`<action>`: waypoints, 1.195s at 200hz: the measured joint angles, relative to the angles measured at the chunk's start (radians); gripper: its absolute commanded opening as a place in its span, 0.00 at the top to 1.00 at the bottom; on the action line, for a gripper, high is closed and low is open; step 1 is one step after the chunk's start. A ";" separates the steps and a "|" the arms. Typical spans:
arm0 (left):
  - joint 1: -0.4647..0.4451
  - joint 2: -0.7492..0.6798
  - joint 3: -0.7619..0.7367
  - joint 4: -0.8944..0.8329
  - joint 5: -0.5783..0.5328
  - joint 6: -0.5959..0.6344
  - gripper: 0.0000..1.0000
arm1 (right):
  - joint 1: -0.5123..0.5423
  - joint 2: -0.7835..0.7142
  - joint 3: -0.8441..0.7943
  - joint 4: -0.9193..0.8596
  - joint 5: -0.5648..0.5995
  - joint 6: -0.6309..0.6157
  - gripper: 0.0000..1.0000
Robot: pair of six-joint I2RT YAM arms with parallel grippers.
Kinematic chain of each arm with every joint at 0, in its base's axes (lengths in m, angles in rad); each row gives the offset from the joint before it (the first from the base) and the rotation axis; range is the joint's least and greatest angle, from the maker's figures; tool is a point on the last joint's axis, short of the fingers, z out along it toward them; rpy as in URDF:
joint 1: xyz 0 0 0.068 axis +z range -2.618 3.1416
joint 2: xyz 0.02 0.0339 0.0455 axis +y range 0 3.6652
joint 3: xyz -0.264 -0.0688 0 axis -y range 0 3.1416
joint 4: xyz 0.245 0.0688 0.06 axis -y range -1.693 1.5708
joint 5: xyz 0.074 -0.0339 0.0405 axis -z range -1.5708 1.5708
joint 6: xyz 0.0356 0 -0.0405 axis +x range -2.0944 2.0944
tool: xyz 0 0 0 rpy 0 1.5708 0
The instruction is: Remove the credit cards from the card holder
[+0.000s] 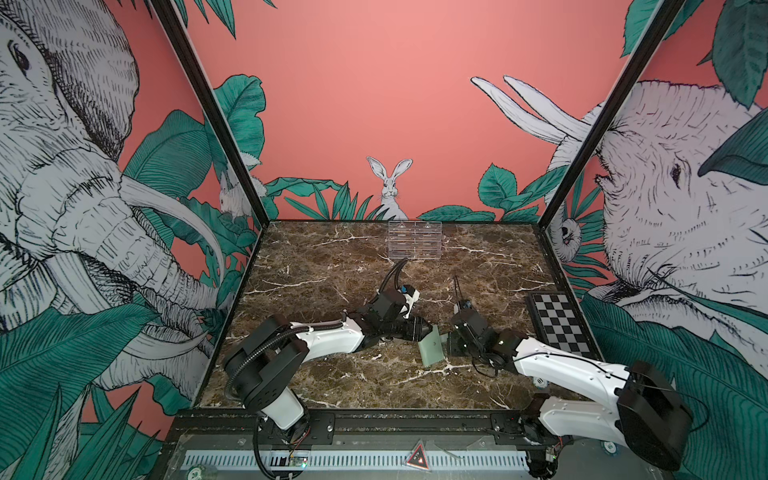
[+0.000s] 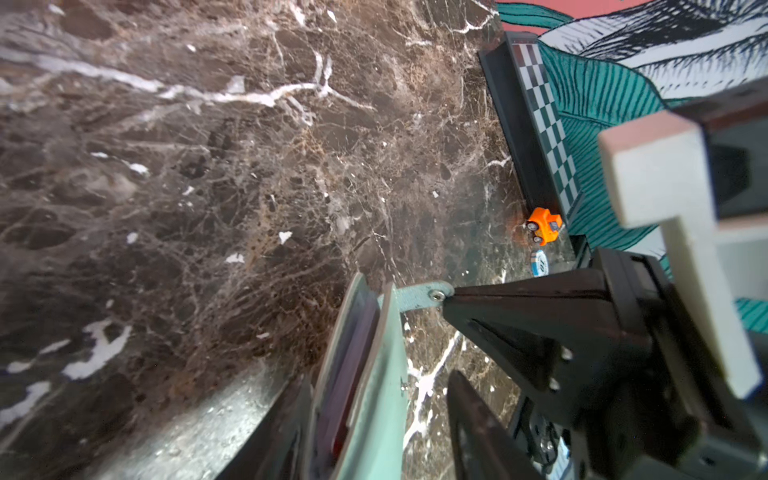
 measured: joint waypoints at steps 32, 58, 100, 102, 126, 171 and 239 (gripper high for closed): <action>0.008 -0.037 -0.011 -0.010 -0.041 -0.011 0.22 | 0.000 -0.031 0.000 0.000 -0.010 -0.005 1.00; 0.019 -0.106 -0.013 -0.051 -0.081 -0.016 0.18 | 0.000 -0.050 0.001 0.000 -0.026 -0.012 1.00; 0.035 -0.233 -0.047 -0.082 -0.136 -0.055 0.16 | 0.000 -0.057 0.038 0.009 -0.086 -0.031 1.00; 0.036 -0.240 -0.050 -0.083 -0.137 -0.058 0.16 | 0.000 -0.057 0.040 0.011 -0.089 -0.032 1.00; 0.040 -0.308 -0.085 -0.095 -0.159 -0.090 0.14 | 0.009 -0.062 0.071 0.023 -0.121 -0.034 1.00; 0.049 -0.411 -0.134 -0.126 -0.214 -0.140 0.13 | 0.064 -0.063 0.098 0.095 -0.180 -0.003 1.00; 0.056 -0.471 -0.207 -0.142 -0.264 -0.182 0.13 | 0.099 -0.060 0.097 0.178 -0.237 0.066 1.00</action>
